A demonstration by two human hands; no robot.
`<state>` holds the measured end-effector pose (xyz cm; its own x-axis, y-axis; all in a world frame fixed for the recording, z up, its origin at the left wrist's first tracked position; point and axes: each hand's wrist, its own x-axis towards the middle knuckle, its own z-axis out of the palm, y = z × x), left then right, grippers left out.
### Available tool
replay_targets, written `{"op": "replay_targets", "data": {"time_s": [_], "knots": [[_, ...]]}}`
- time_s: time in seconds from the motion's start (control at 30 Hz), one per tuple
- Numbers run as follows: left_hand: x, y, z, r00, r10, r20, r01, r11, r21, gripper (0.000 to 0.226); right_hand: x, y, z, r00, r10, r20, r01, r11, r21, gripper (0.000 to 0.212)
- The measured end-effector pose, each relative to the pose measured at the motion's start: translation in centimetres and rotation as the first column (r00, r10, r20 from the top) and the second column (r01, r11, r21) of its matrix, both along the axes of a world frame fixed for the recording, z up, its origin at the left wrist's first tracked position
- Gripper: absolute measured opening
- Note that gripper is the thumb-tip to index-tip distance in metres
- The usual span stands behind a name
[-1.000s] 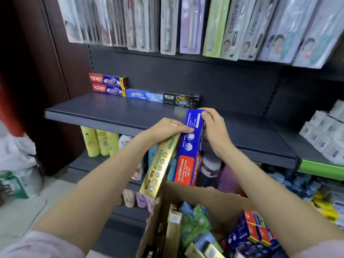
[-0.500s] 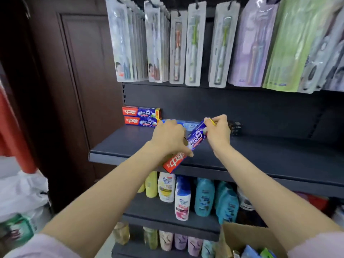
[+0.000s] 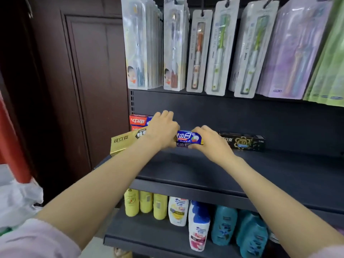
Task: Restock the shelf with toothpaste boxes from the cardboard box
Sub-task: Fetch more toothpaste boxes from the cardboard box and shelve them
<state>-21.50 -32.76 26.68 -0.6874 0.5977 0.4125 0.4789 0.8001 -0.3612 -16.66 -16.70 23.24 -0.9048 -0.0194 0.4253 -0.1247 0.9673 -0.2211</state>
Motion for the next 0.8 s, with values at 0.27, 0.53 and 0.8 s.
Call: {"op": "replay_targets", "data": {"time_s": [0.27,0.53,0.8], "knots": [[-4.8,-4.9,-0.4,0.999,0.020,-0.048,-0.020,1.000,-0.003,0.051,-6.2,-3.0,-0.8,0.998,0.011,0.065,0.012,0.938,-0.347,0.036],[-11.1,-11.1,-1.4,1.000,0.016,-0.022,-0.017,0.999,-0.036,0.048,-13.0,-8.6,-1.2,0.998,-0.055,0.023,0.059,0.937,-0.346,0.037],[-16.0,-14.2,-3.2,0.996,-0.081,-0.045,0.077,0.993,-0.085,0.054,-19.2,-11.4,-4.0,0.962,-0.267,-0.066,0.255,0.956,-0.144,0.037]]}}
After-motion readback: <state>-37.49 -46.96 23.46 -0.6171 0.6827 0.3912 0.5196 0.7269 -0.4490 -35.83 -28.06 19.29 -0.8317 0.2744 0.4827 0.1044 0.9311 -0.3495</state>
